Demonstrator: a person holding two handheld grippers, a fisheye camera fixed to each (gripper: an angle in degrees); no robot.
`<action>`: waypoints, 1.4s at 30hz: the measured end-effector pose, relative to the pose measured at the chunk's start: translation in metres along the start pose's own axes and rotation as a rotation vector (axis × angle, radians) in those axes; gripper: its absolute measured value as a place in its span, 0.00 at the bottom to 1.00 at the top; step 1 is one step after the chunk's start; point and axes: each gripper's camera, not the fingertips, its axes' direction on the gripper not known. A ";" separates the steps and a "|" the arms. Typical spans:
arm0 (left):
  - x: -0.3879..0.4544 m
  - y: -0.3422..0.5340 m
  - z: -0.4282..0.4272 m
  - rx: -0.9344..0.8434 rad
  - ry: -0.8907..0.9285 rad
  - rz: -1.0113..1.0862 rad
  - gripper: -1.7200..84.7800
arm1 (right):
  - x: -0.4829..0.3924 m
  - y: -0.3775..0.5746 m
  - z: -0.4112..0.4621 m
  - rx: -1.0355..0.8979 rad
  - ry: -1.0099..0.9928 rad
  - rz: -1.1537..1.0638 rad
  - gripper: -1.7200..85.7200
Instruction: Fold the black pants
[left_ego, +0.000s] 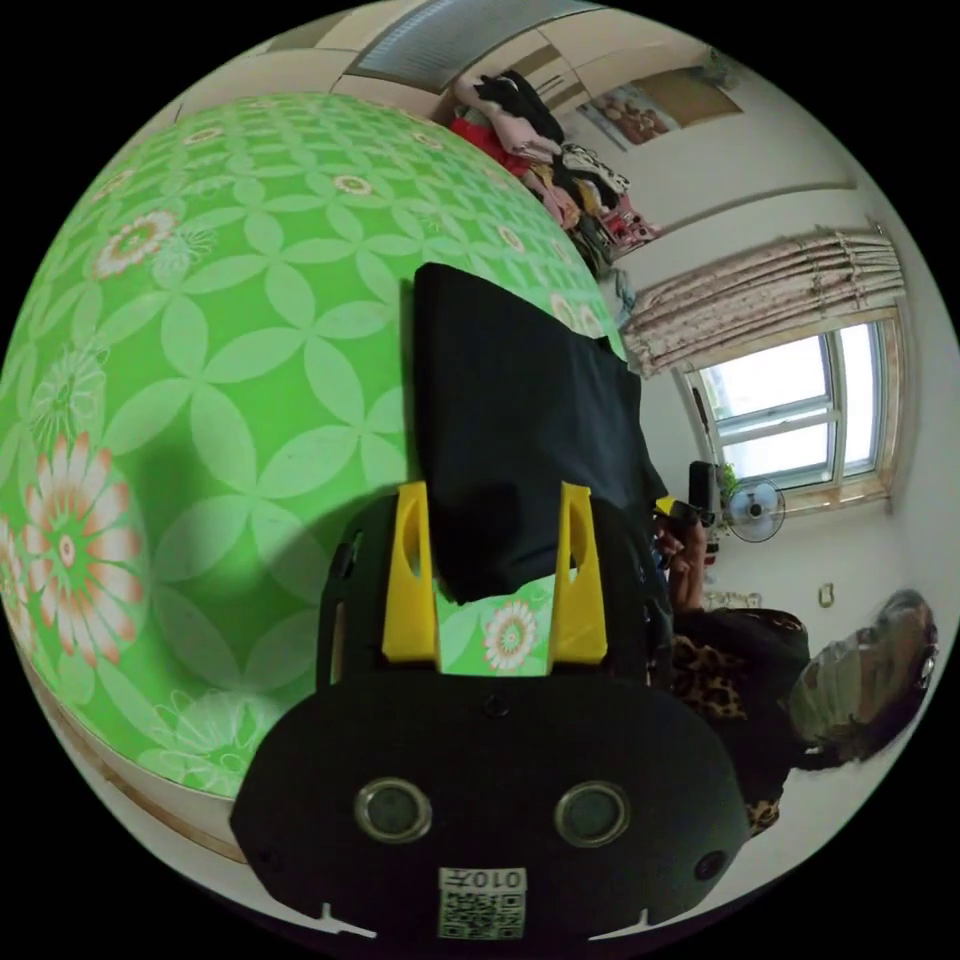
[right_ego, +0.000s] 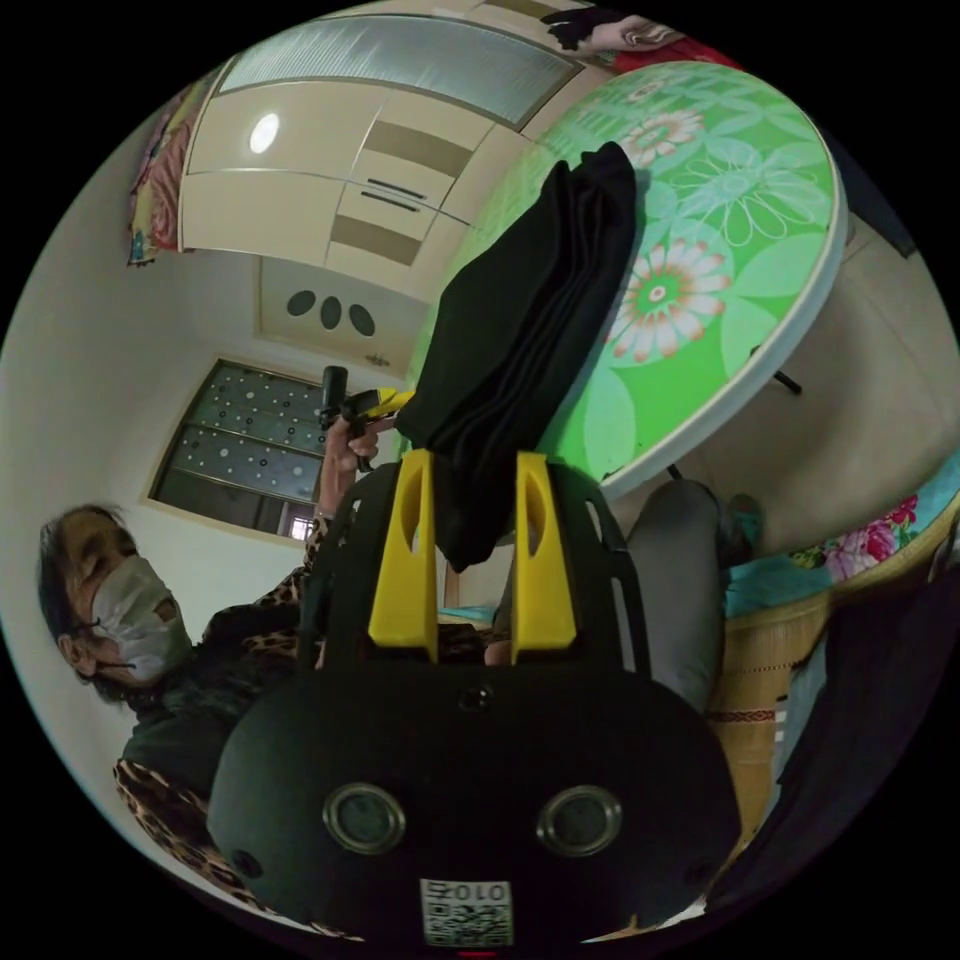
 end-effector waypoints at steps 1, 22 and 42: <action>0.004 -0.001 0.003 -0.001 -0.024 0.010 0.19 | 0.000 0.000 0.000 0.008 -0.024 0.005 0.14; -0.002 0.111 0.037 0.085 0.256 -0.067 0.09 | -0.010 0.021 -0.025 0.063 -0.235 0.138 0.25; 0.007 0.148 0.047 0.140 0.409 -0.040 0.15 | -0.181 -0.015 0.015 0.094 0.037 0.114 0.09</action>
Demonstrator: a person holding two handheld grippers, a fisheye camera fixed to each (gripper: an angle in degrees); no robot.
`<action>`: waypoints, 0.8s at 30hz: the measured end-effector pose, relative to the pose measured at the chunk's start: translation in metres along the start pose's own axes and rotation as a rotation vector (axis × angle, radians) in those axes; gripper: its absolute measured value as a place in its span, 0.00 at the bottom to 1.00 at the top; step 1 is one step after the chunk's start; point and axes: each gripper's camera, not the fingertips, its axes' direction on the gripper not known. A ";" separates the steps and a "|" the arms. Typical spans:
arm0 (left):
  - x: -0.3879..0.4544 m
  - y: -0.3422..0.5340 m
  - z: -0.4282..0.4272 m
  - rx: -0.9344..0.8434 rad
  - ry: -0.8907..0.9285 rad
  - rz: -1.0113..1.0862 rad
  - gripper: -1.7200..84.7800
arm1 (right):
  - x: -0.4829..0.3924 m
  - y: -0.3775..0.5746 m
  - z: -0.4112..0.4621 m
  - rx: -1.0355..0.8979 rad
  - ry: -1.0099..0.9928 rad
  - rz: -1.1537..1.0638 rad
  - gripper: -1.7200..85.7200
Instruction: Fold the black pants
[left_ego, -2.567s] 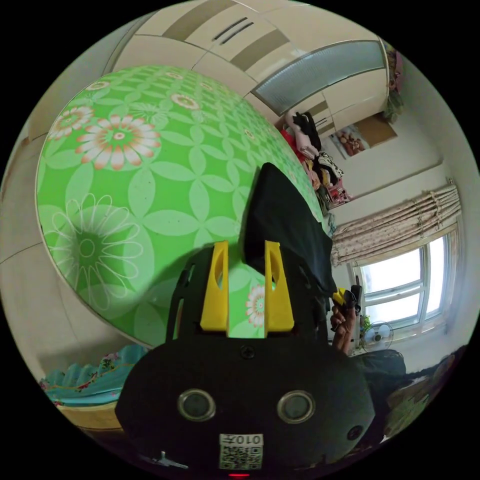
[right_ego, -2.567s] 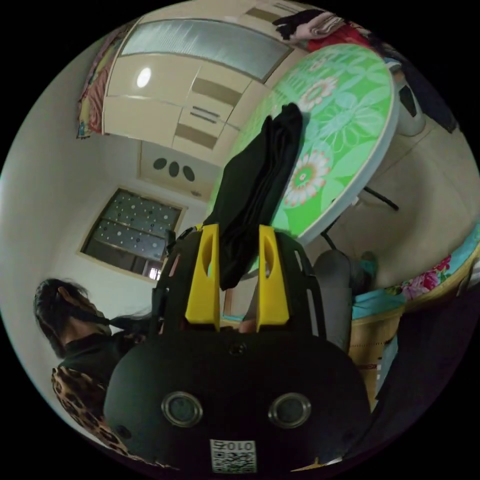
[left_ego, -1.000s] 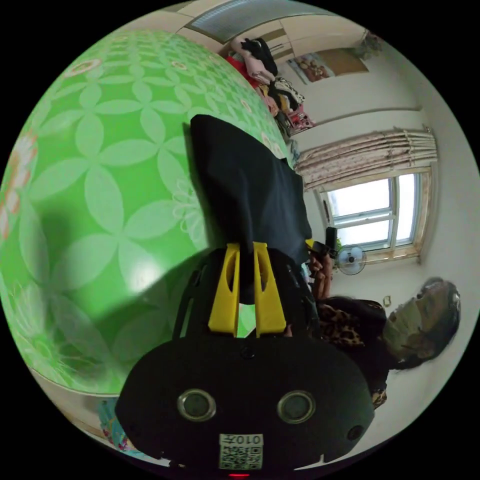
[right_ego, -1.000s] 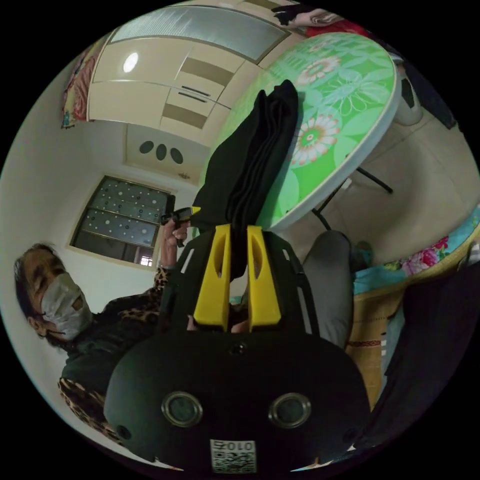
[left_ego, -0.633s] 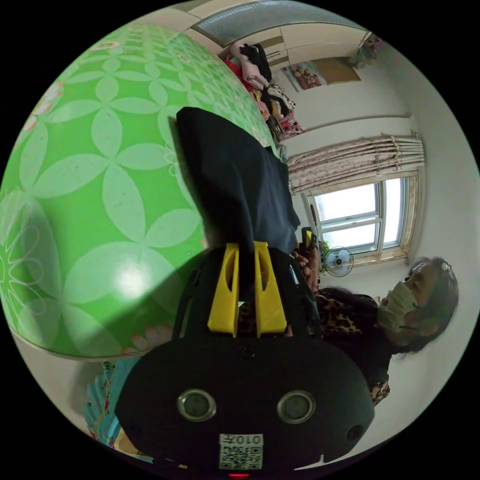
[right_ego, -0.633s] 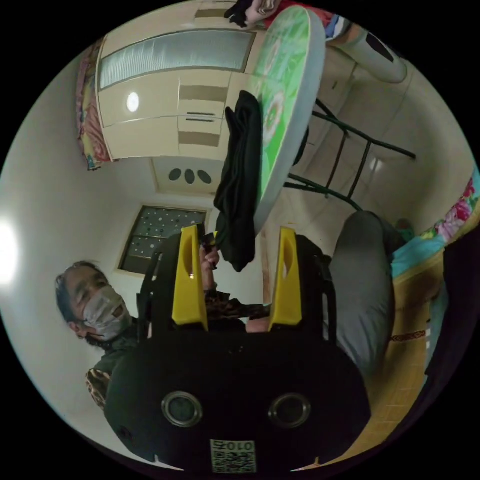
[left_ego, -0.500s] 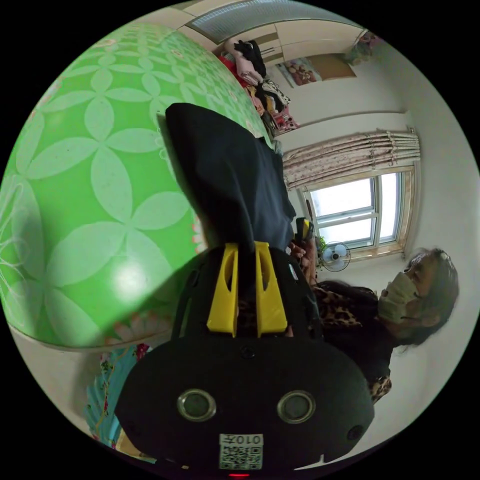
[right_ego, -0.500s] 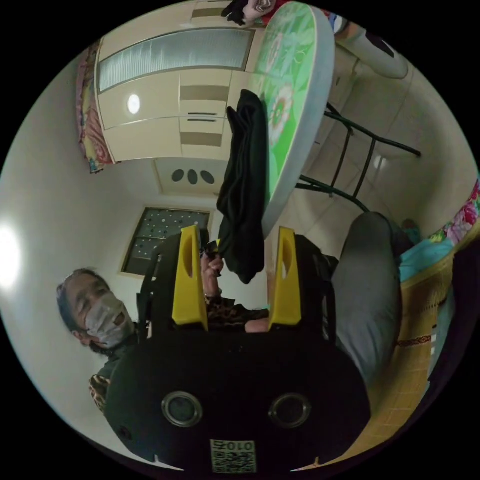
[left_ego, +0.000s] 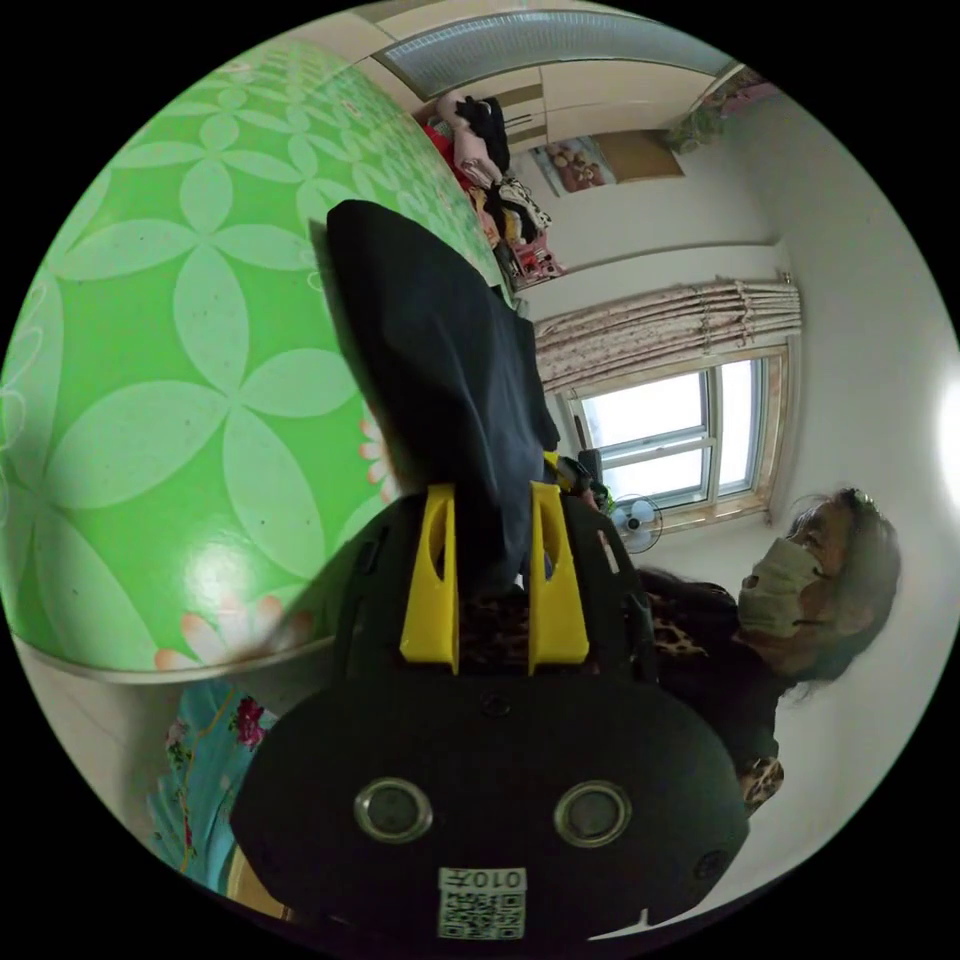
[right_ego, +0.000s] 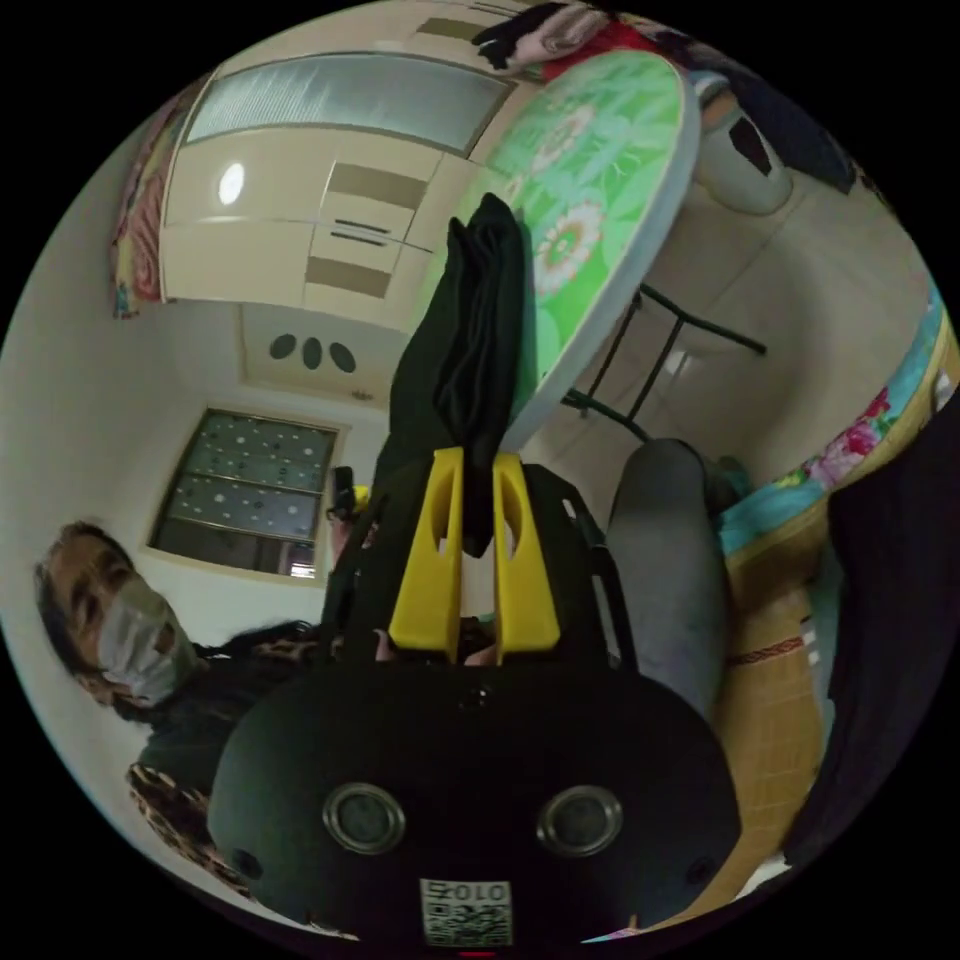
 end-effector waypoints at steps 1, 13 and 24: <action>0.000 0.000 0.000 -0.002 0.025 -0.006 0.15 | -0.022 0.006 0.001 0.015 0.061 -0.039 0.10; 0.012 -0.009 0.017 -0.038 -0.025 -0.013 0.12 | -0.111 -0.002 0.023 0.050 -0.068 -0.047 0.10; 0.080 -0.018 0.069 0.057 0.151 0.090 0.09 | -0.231 0.031 -0.081 0.155 -0.293 -0.145 0.09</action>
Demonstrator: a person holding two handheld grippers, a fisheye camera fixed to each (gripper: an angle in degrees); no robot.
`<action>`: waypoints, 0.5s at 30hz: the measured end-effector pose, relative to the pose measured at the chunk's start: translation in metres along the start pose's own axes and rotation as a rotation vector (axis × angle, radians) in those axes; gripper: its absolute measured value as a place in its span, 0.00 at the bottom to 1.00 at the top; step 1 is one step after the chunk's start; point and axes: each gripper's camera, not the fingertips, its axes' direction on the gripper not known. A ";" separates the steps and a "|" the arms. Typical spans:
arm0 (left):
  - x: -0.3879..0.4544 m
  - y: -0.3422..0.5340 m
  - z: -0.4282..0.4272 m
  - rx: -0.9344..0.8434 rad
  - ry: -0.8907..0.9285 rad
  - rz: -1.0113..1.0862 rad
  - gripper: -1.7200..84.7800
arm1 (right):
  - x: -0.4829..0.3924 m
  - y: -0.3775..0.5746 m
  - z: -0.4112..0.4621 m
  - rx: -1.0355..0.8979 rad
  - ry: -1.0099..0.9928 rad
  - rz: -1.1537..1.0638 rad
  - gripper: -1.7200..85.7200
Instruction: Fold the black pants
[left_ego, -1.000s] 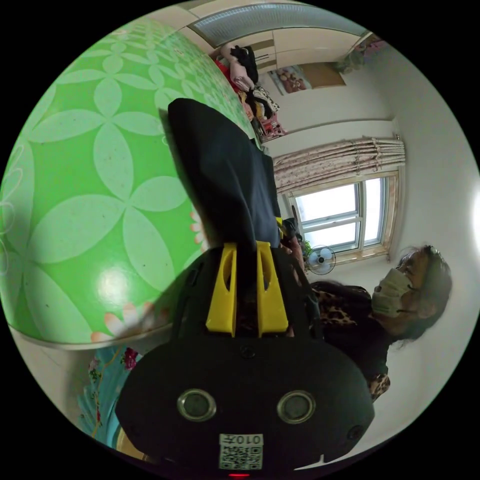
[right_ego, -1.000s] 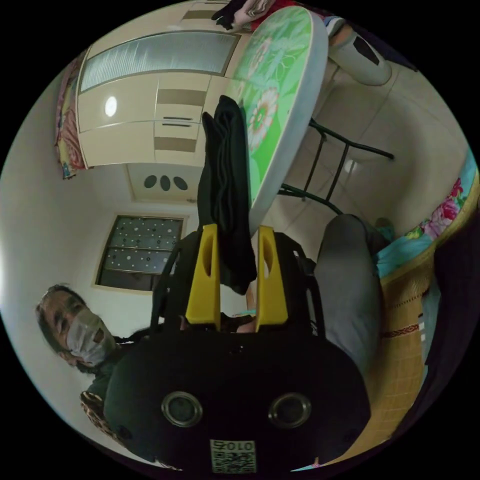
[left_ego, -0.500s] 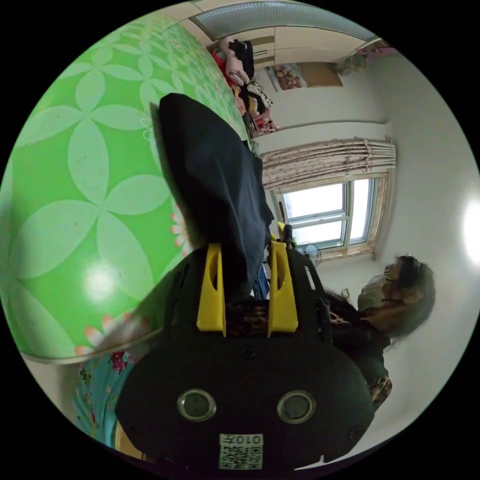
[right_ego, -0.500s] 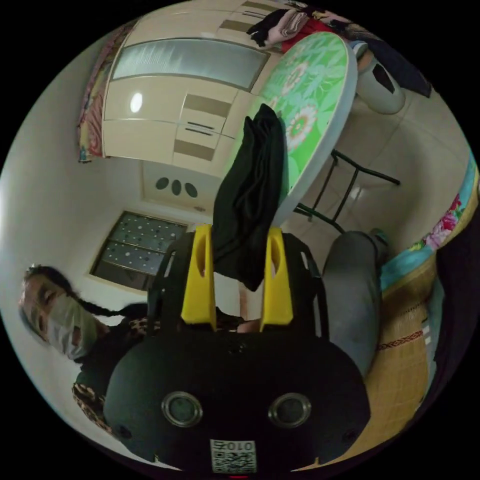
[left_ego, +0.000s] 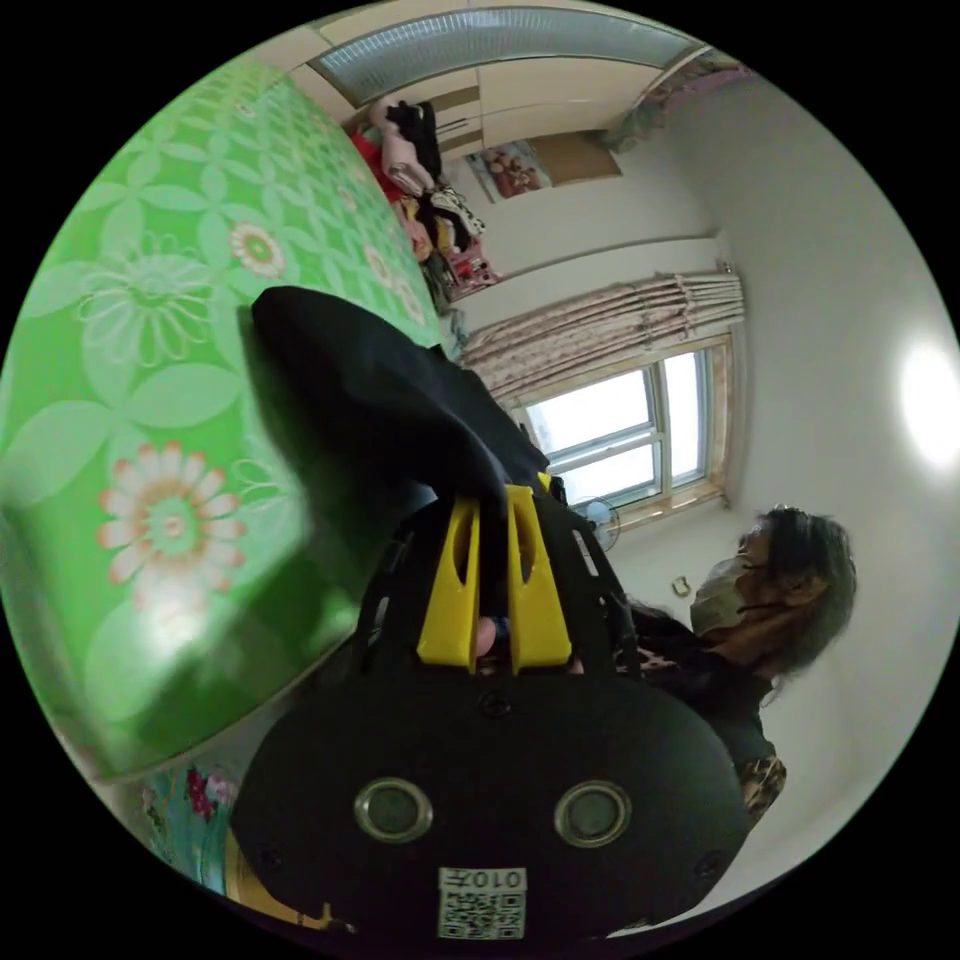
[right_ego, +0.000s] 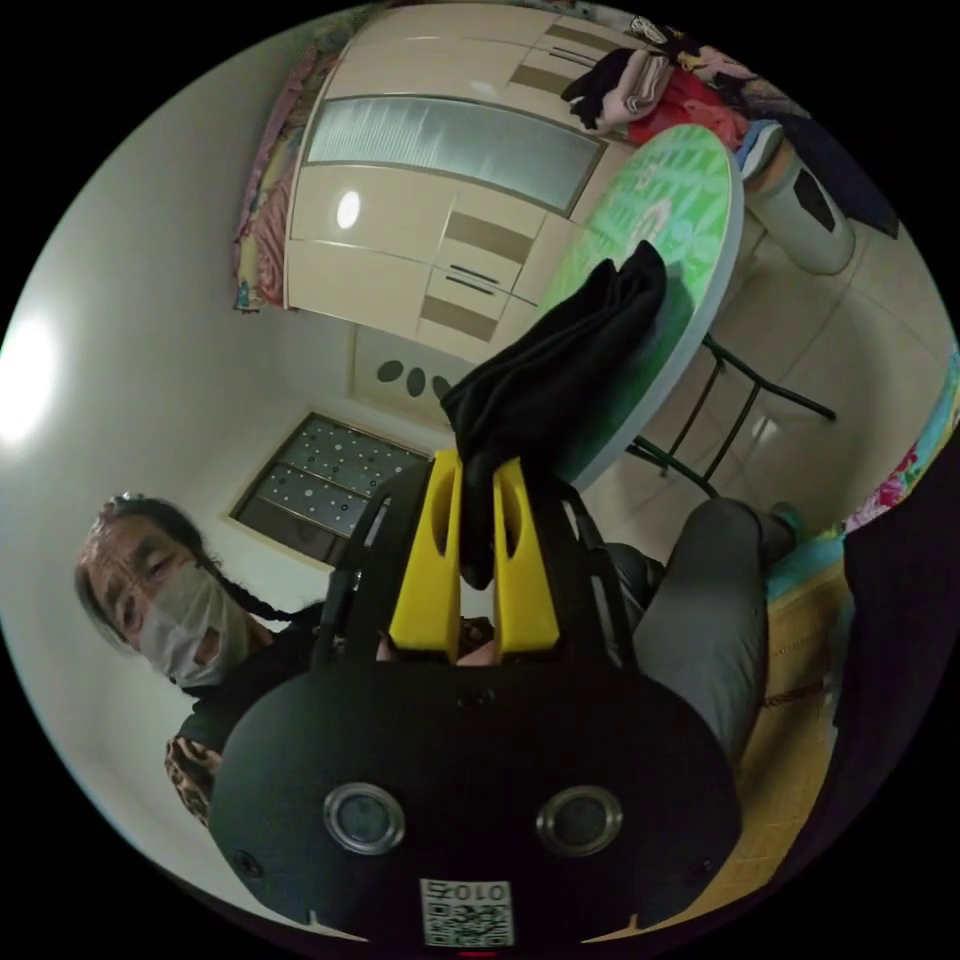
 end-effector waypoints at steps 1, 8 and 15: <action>0.004 -0.002 0.012 -0.009 0.032 0.007 0.09 | -0.018 0.001 -0.010 0.011 0.003 -0.004 0.09; 0.000 -0.011 0.052 -0.074 0.163 0.003 0.09 | -0.102 0.017 -0.012 0.059 0.090 0.055 0.09; 0.022 -0.045 0.060 -0.235 0.202 0.063 0.09 | -0.207 0.091 0.011 0.261 0.093 0.112 0.09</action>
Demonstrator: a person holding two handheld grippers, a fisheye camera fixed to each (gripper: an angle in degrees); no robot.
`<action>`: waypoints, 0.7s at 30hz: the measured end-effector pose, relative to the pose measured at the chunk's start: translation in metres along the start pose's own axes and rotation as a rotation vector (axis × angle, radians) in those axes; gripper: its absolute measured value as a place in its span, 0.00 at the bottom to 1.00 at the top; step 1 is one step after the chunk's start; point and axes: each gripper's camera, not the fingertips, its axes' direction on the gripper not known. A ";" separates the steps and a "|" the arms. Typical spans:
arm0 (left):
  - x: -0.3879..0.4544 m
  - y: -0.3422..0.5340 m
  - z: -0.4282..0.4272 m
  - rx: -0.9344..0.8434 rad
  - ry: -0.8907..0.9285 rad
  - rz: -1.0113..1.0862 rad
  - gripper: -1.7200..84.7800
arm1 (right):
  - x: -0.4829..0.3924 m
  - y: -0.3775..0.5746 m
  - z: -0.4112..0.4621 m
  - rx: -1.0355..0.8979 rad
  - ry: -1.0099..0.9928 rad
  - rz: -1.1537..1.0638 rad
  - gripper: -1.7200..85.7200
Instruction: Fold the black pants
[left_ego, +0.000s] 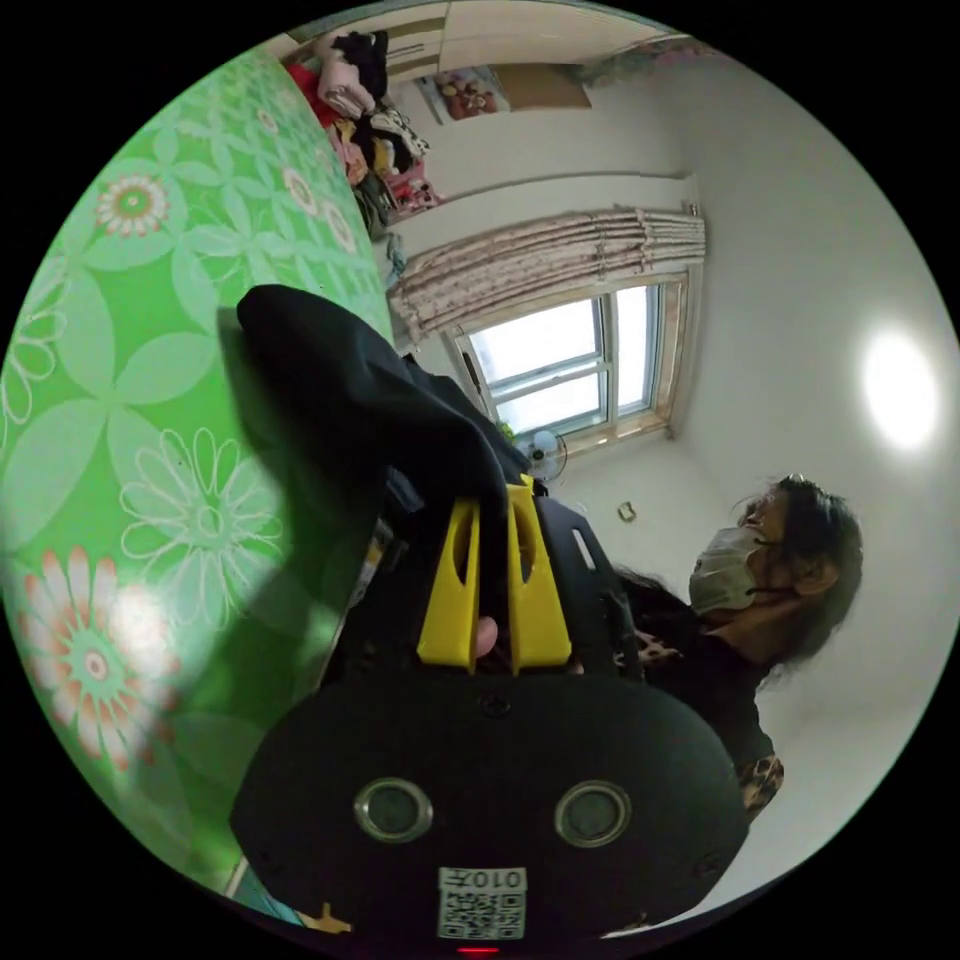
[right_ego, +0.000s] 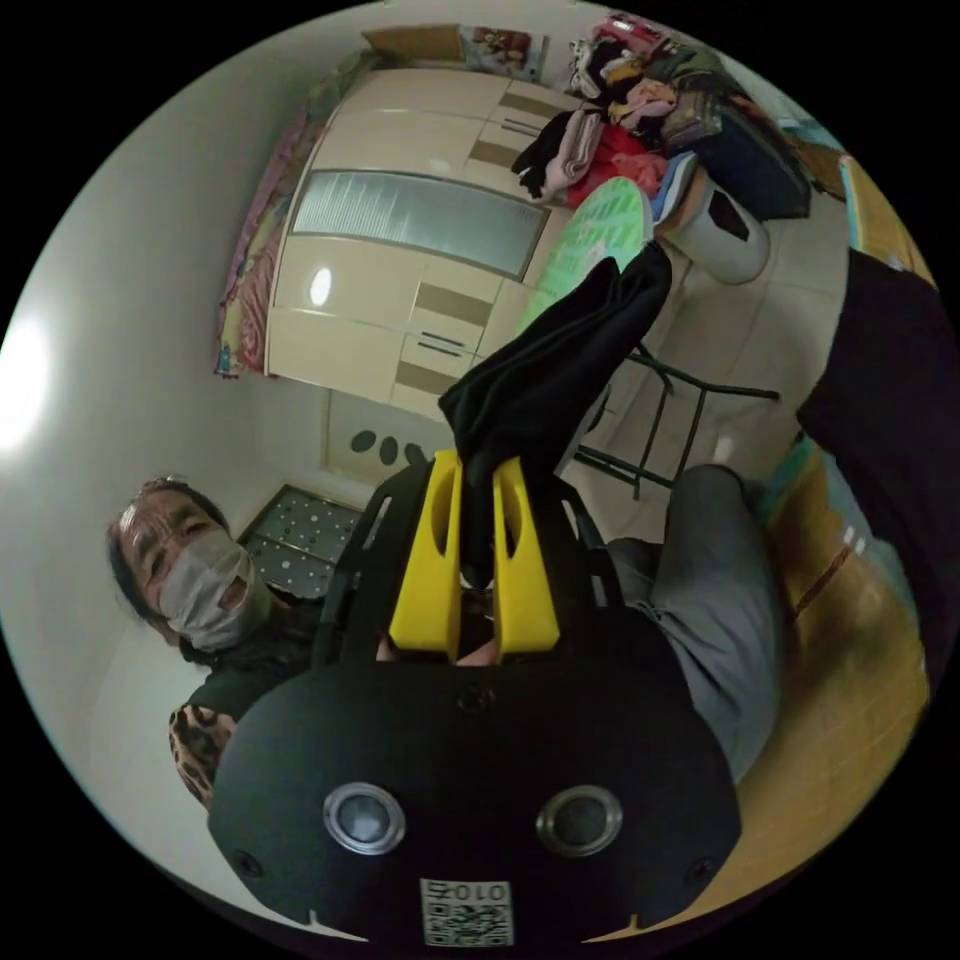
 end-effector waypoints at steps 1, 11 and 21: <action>0.004 -0.004 0.004 -0.035 0.012 -0.008 0.10 | -0.016 0.016 -0.003 0.033 -0.005 0.015 0.09; 0.042 -0.036 0.085 -0.122 0.140 0.013 0.10 | -0.111 0.063 -0.074 0.171 -0.078 0.047 0.09; 0.016 -0.099 0.296 -0.381 0.291 -0.151 0.10 | -0.202 0.118 -0.247 0.424 0.107 0.080 0.09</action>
